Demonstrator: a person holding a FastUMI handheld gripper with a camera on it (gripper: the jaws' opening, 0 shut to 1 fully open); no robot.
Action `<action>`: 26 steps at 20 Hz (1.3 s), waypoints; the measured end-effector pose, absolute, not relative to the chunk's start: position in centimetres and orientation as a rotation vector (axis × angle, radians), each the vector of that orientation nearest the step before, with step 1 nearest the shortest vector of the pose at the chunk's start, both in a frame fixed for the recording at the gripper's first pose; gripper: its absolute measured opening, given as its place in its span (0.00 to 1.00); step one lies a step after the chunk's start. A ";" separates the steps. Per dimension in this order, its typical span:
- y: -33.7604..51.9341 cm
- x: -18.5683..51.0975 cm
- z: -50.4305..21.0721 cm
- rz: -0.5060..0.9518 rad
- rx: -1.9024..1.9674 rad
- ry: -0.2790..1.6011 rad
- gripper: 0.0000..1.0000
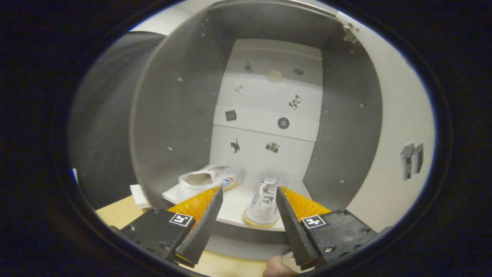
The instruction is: Open the shoe cabinet door, grab the shoes and put them into the shoe cabinet, then close the shoe cabinet door.
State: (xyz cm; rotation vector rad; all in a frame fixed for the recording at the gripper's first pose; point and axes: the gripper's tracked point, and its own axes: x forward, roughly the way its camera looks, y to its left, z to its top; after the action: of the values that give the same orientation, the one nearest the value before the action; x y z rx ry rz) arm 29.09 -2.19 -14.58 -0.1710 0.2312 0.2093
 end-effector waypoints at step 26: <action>-14.9 -4.9 -3.2 0.198 0.002 0.071 1.00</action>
State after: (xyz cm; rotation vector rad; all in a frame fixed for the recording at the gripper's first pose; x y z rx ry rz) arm -4.93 -14.88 -3.23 0.0018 0.0713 0.1977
